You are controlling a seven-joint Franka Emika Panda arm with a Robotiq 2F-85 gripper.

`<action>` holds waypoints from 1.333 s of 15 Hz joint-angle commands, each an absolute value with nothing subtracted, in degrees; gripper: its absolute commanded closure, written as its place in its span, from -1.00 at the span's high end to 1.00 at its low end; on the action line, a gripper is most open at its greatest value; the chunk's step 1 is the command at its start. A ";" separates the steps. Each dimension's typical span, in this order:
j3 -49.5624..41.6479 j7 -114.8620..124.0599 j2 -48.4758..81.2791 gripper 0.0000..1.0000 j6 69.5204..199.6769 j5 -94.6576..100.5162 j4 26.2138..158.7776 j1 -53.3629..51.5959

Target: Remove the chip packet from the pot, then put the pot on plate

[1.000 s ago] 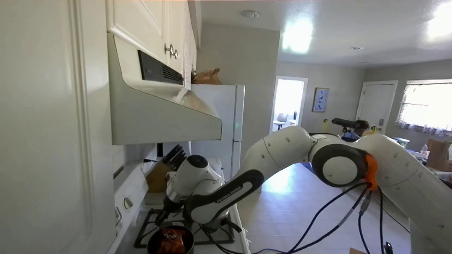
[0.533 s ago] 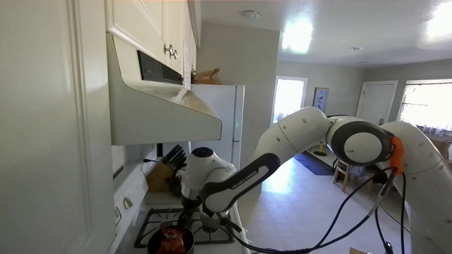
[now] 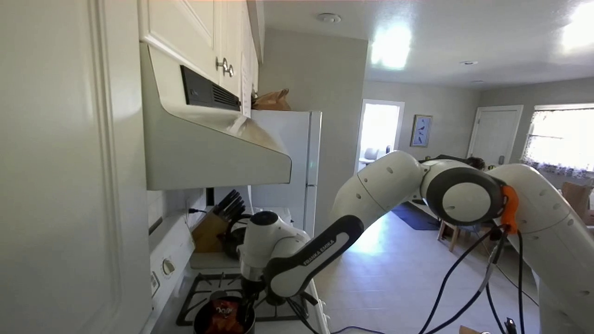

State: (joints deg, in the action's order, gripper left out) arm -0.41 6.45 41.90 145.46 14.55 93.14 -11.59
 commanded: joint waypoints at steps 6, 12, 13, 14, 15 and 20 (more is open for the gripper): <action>-0.25 8.27 50.56 0.93 152.07 11.90 83.14 -12.61; -0.19 8.41 52.37 -0.12 151.59 11.08 80.22 -13.30; -0.45 8.84 52.20 -0.24 151.52 10.98 80.58 -13.45; -0.59 9.07 52.04 -0.36 151.78 10.86 80.87 -13.48; -0.89 9.68 51.72 -0.52 152.15 10.82 81.28 -13.54; -1.95 11.83 51.10 -1.00 152.49 10.52 81.89 -13.47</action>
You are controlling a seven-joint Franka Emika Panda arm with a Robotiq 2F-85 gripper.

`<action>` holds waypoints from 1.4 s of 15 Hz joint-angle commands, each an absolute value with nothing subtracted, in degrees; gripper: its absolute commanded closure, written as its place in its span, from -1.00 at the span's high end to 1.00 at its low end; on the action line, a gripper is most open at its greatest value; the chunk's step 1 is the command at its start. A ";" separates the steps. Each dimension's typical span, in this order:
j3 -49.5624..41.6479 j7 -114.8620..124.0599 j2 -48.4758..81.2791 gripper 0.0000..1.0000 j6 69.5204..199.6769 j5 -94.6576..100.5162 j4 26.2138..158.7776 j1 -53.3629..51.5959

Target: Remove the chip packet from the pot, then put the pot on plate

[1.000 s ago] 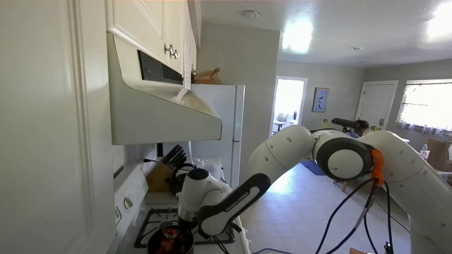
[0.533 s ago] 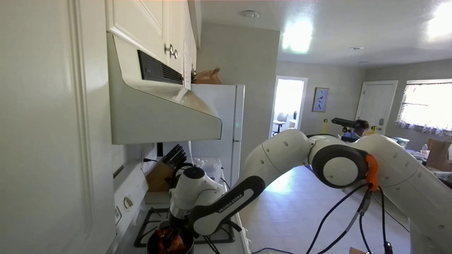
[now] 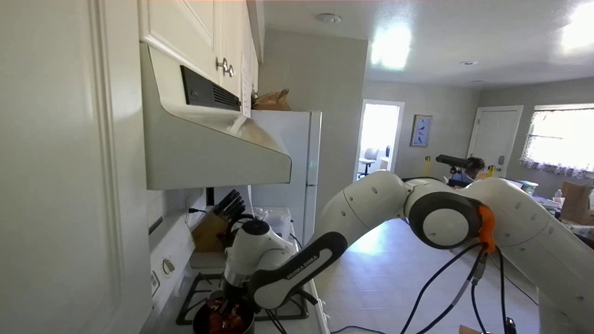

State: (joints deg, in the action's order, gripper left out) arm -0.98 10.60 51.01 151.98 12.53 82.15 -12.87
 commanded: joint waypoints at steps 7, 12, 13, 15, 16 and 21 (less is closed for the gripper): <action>-2.53 15.17 45.52 -1.00 156.95 10.21 86.87 -13.71; -7.22 20.79 37.59 -1.00 167.26 10.75 94.33 -15.36; -9.96 23.31 36.71 -1.00 169.09 11.14 95.23 -16.75; -17.03 28.89 36.21 -1.00 171.83 11.84 96.21 -20.71; -19.49 32.56 36.41 -1.00 172.58 13.57 96.45 -21.85; -38.03 46.29 40.95 -1.00 172.09 13.81 96.65 -33.77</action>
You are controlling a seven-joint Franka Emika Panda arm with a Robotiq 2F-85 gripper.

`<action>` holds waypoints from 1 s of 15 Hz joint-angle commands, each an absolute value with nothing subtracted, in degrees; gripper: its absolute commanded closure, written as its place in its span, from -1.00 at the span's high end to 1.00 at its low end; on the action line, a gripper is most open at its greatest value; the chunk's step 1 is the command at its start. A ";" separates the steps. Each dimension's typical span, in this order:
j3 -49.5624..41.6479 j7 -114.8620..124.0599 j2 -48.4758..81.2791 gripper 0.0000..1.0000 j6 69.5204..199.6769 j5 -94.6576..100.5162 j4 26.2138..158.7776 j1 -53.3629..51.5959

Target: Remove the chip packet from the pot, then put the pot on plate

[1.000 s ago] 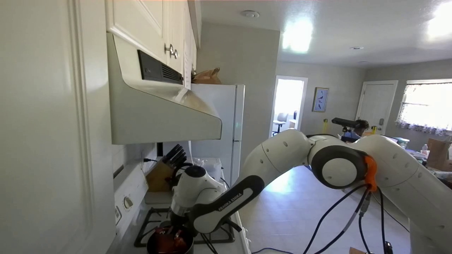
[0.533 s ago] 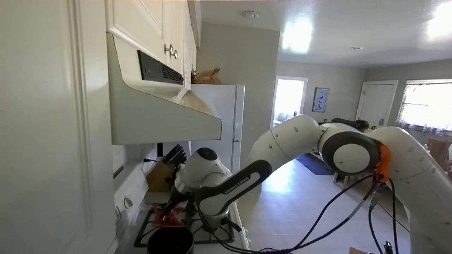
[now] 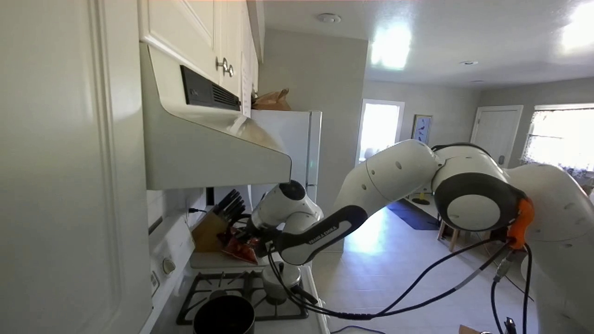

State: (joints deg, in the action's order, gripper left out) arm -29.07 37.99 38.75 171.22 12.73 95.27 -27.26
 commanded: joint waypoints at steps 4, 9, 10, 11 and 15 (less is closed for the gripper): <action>-42.31 51.58 48.66 -1.00 171.26 9.56 93.15 -35.74; -37.77 53.50 56.12 -1.00 169.64 5.34 86.06 -31.65; -38.09 53.91 57.16 -1.00 169.51 5.00 84.82 -31.70; -38.28 54.30 58.30 -1.00 169.41 4.73 83.49 -31.55; -35.58 53.11 60.88 -1.00 166.52 5.04 77.67 -28.41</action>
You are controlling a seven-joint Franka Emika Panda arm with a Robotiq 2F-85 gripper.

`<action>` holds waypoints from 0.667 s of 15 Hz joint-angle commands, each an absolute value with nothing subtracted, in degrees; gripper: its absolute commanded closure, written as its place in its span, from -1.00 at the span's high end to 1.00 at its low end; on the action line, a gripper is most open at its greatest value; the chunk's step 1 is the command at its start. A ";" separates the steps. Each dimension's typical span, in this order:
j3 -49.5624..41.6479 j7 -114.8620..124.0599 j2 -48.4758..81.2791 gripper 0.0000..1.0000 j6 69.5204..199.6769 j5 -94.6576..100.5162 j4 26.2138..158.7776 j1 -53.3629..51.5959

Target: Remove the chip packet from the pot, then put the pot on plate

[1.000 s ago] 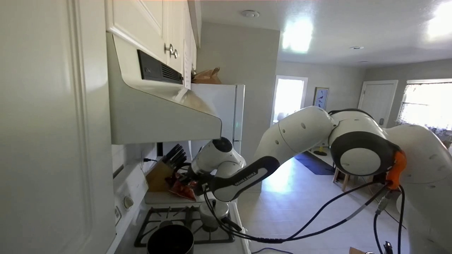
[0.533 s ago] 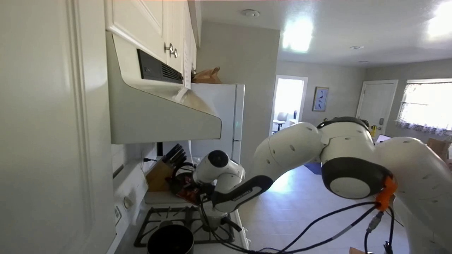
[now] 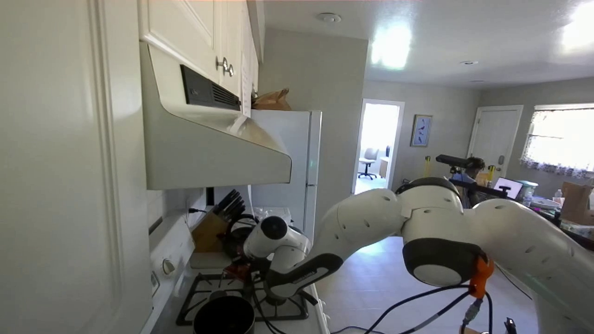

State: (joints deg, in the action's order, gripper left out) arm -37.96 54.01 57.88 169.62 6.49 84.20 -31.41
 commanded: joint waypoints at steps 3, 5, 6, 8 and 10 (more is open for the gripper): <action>-32.73 52.91 61.29 -0.33 164.53 5.90 75.01 -26.32; -32.68 53.58 61.31 -0.06 164.46 6.68 74.34 -26.17; -32.75 53.64 61.10 0.11 164.49 6.94 74.29 -26.18; -32.51 52.88 58.58 0.35 164.50 7.34 76.77 -27.01; -28.99 48.86 54.77 0.64 163.95 7.70 79.94 -26.22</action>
